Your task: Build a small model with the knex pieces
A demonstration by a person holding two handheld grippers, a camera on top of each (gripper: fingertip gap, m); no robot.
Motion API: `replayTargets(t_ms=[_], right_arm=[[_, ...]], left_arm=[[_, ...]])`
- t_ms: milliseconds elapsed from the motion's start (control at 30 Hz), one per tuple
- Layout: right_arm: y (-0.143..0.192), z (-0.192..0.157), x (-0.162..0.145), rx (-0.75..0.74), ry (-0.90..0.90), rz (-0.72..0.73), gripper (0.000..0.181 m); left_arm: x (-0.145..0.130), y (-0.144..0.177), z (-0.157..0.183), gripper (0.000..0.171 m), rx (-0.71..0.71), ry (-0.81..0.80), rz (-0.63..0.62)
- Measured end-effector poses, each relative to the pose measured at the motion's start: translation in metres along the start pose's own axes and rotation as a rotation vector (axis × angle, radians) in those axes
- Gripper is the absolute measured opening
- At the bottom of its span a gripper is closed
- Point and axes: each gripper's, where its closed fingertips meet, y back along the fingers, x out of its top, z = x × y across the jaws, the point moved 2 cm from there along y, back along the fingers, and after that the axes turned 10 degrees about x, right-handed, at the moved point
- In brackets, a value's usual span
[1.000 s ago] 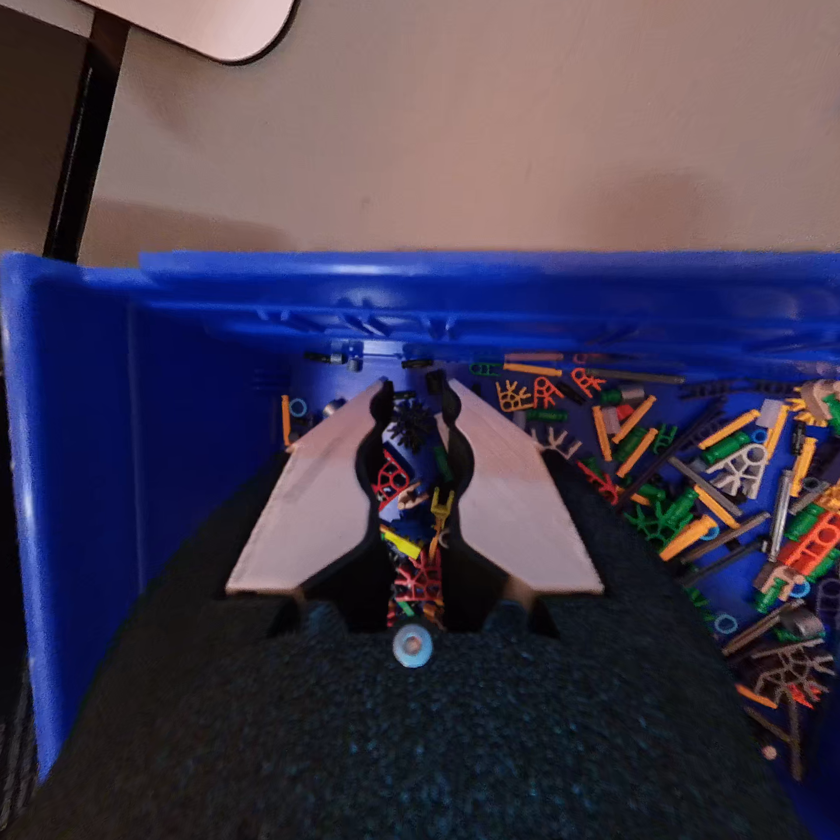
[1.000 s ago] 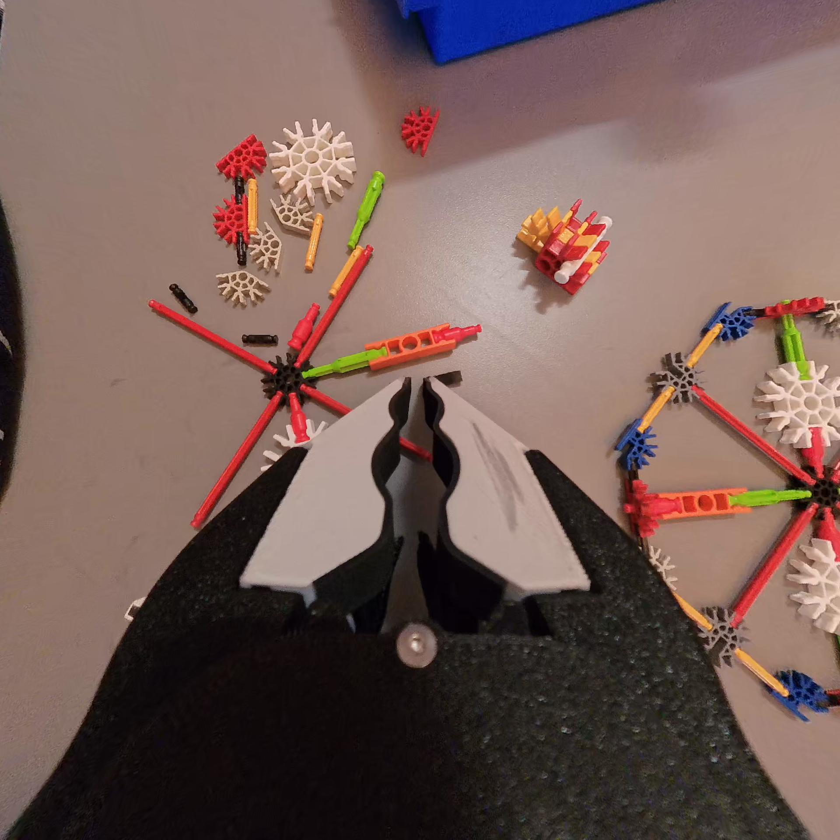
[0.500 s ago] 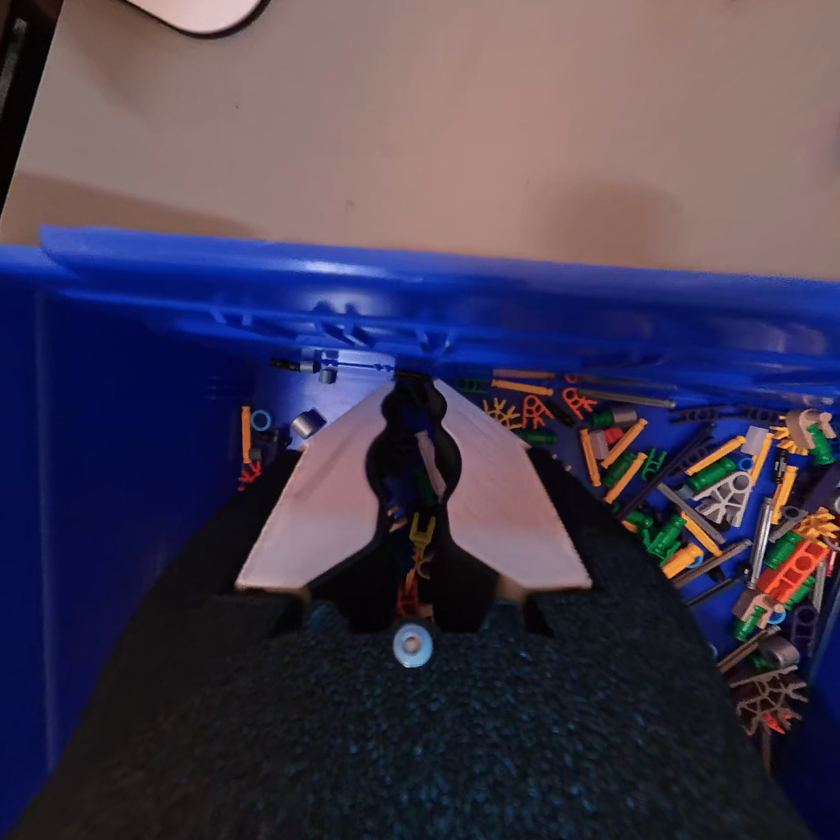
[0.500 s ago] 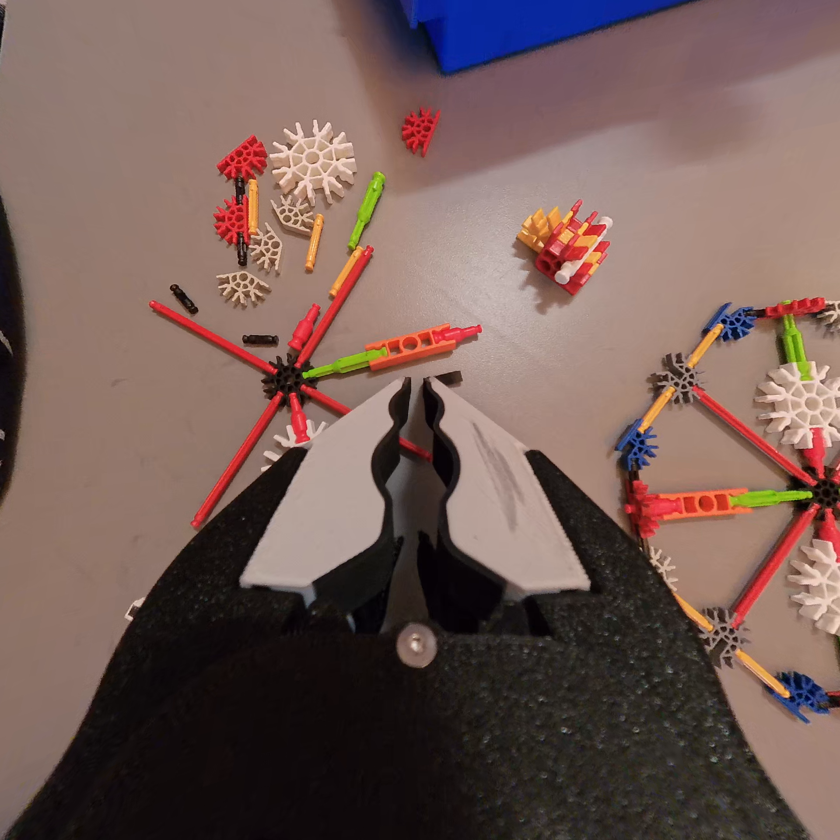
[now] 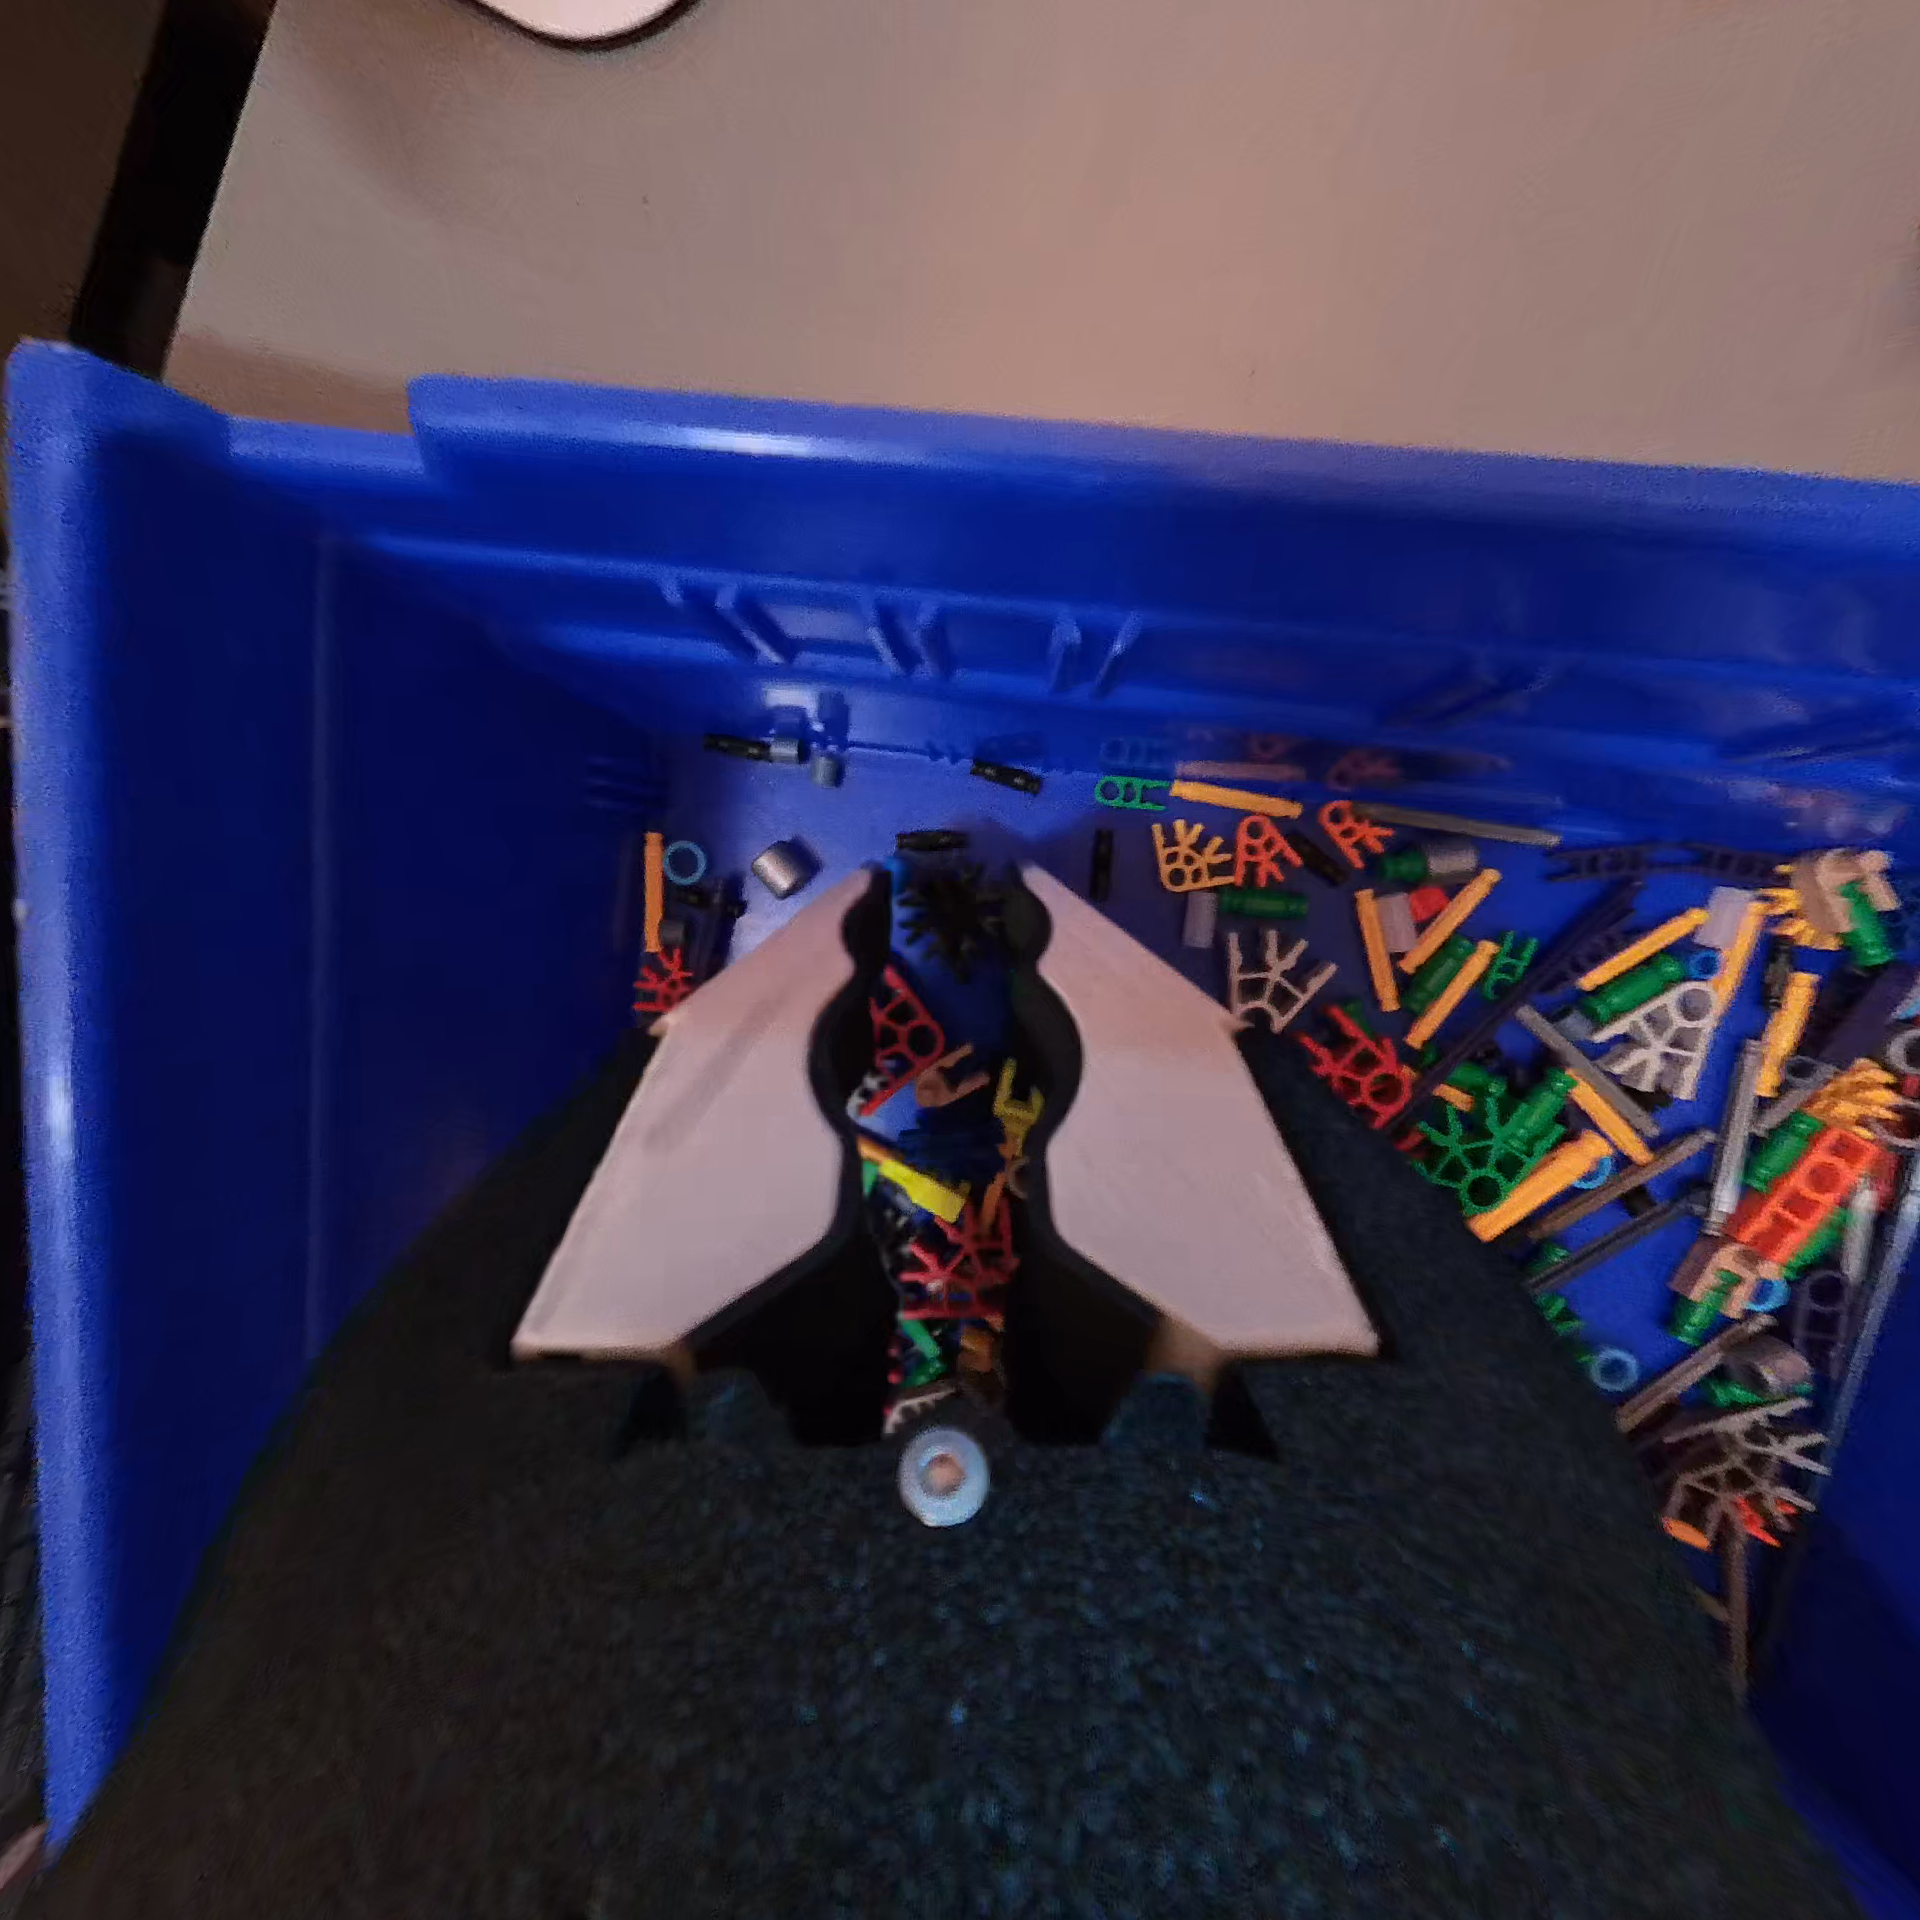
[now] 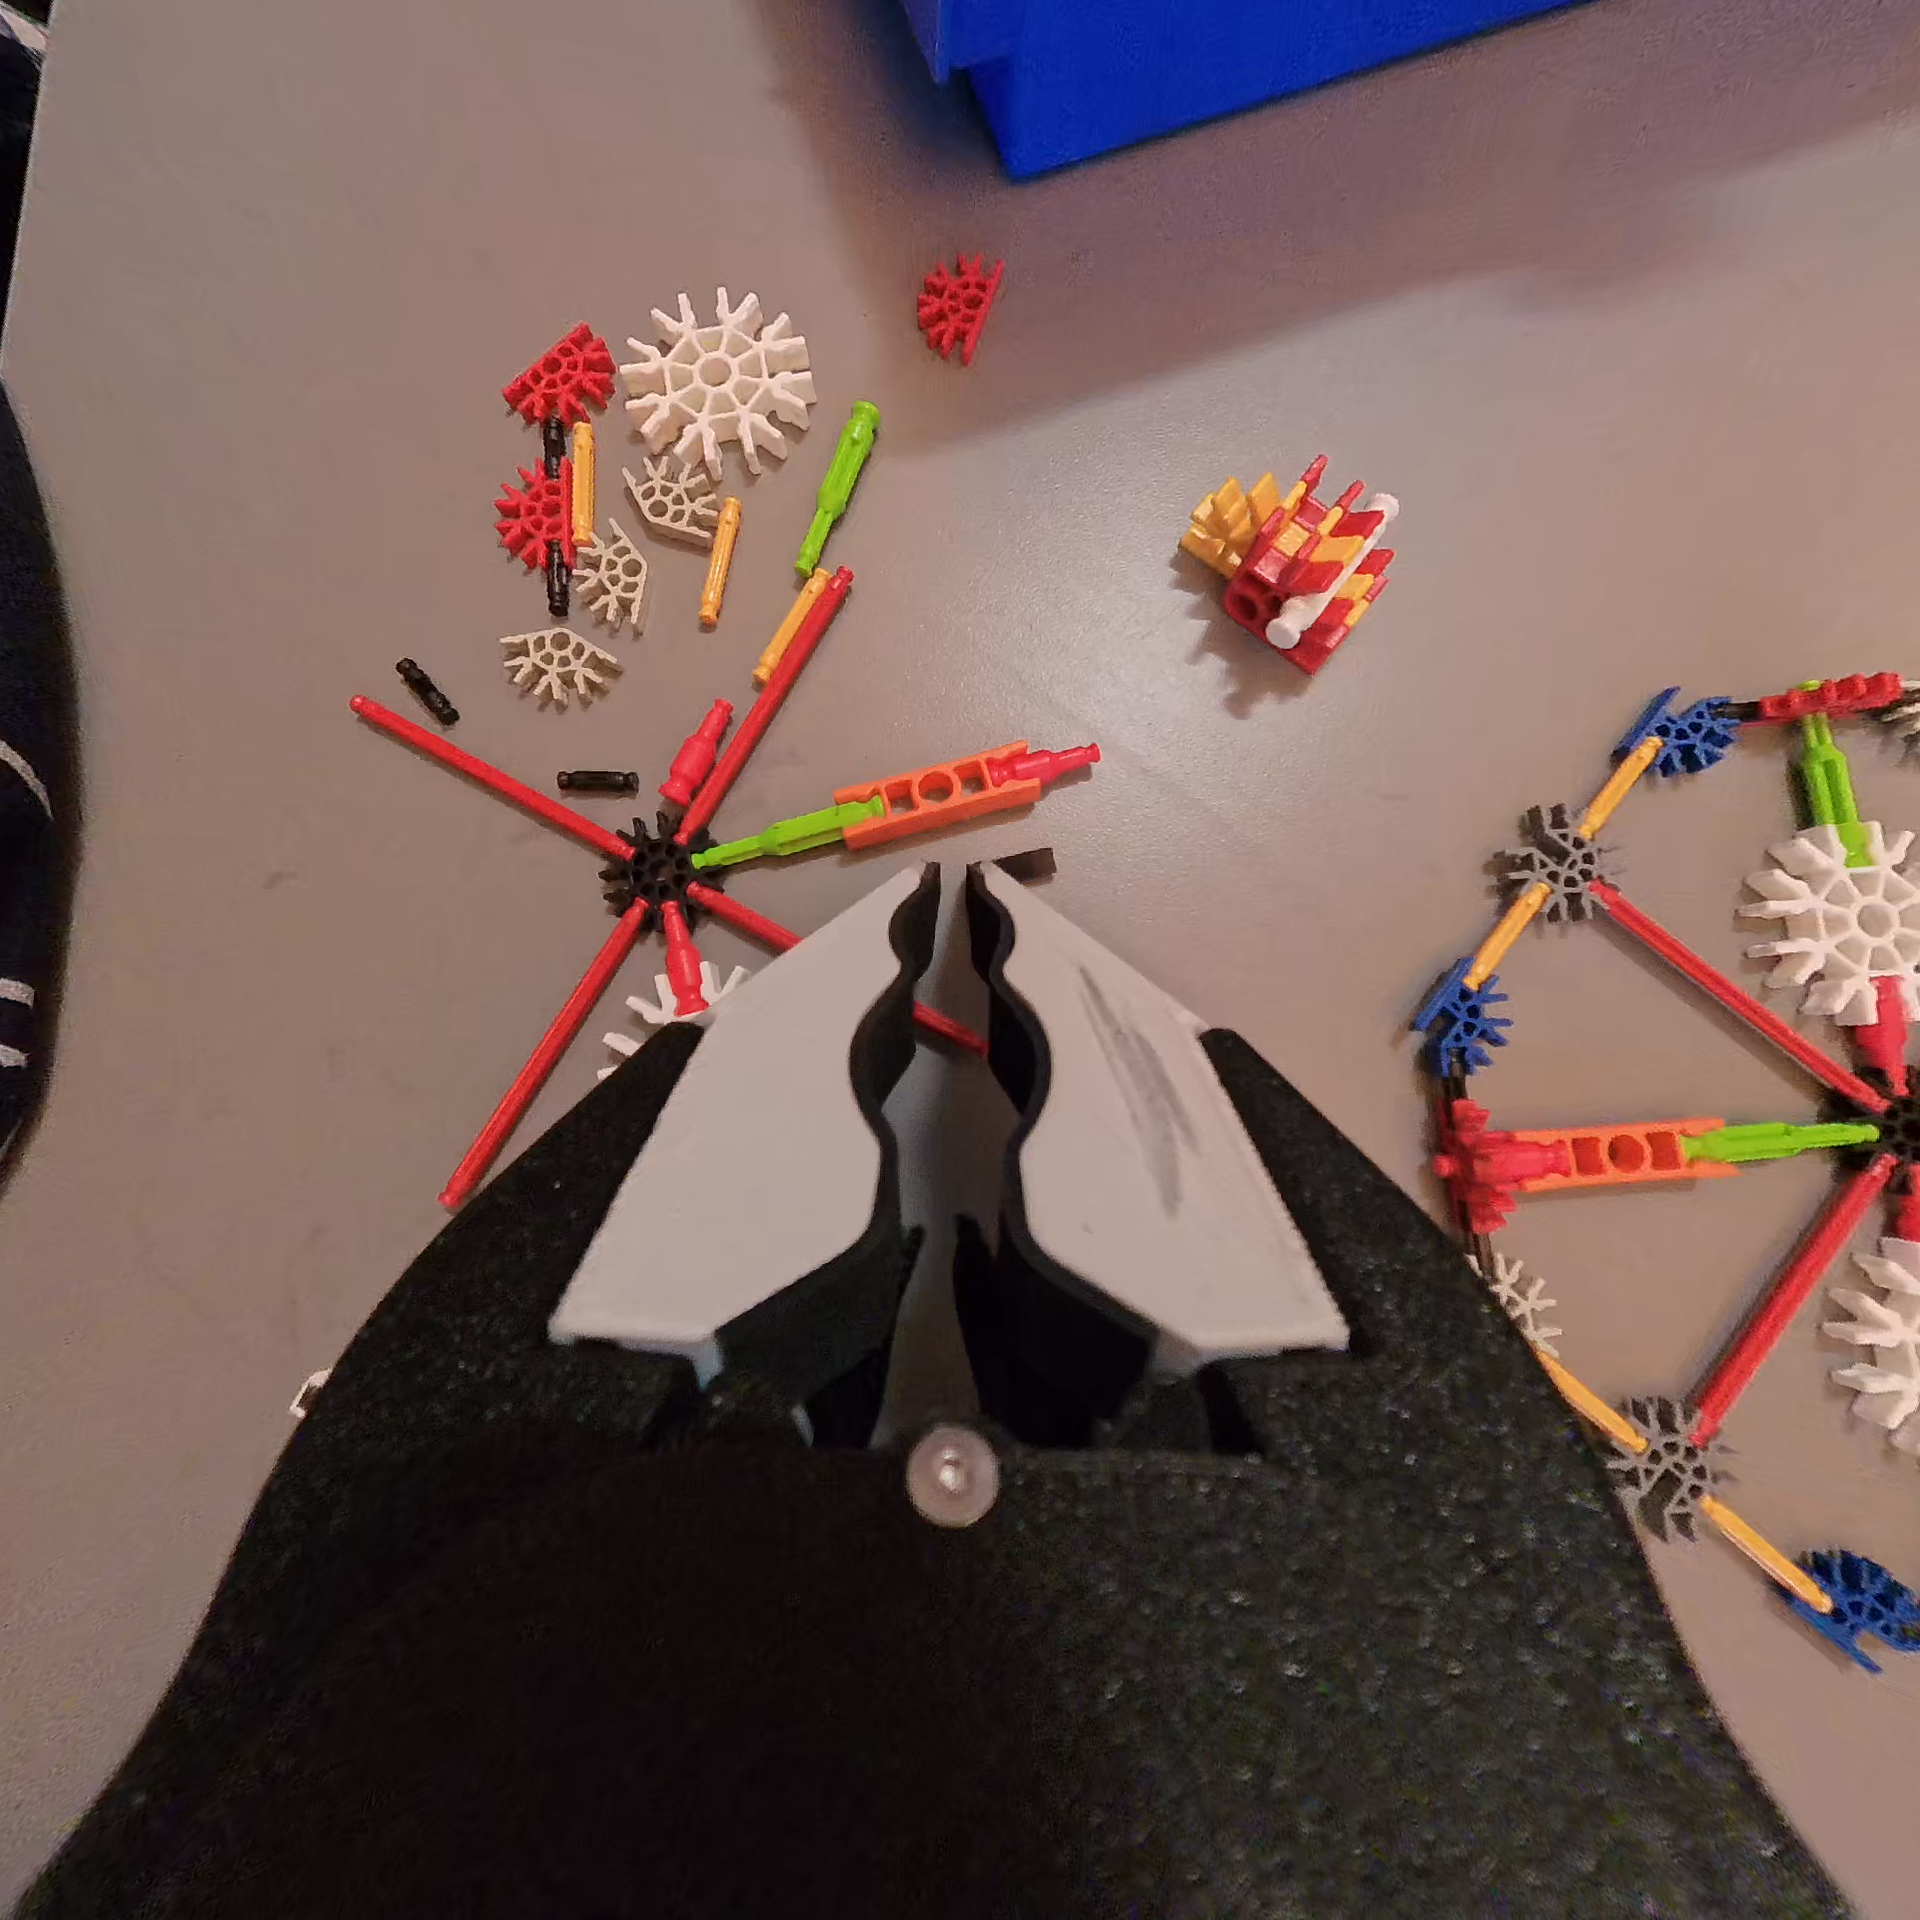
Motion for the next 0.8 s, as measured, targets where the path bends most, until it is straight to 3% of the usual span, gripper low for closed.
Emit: replayTargets(t_ms=[33, 133, 367, 667, 800], right_arm=[[0.0, 0.0, 0.0, 0.0, 0.0, 0.0, 0.005], [0.0, 0.0, 0.0, -0.001, 0.002, -0.002, 0.005], [0.0, 0.0, 0.0, -0.001, 0.002, -0.003, 0.005], [0.0, -0.001, 0.0, -0.003, 0.005, -0.006, 0.006], [0.0, -0.001, 0.0, -0.003, 0.005, -0.007, 0.006]], left_arm=[[0.0, -0.001, -0.004, 0.023, 0.033, -0.018, -0.005], [0.006, 0.0, -0.01, 0.033, 0.061, -0.003, 0.01], [0.01, 0.001, -0.012, 0.007, 0.06, -0.026, -0.001], [-0.001, -0.017, -0.005, 0.027, 0.077, -0.096, -0.083], [0.0, -0.018, -0.003, 0.022, 0.053, -0.065, -0.073]])
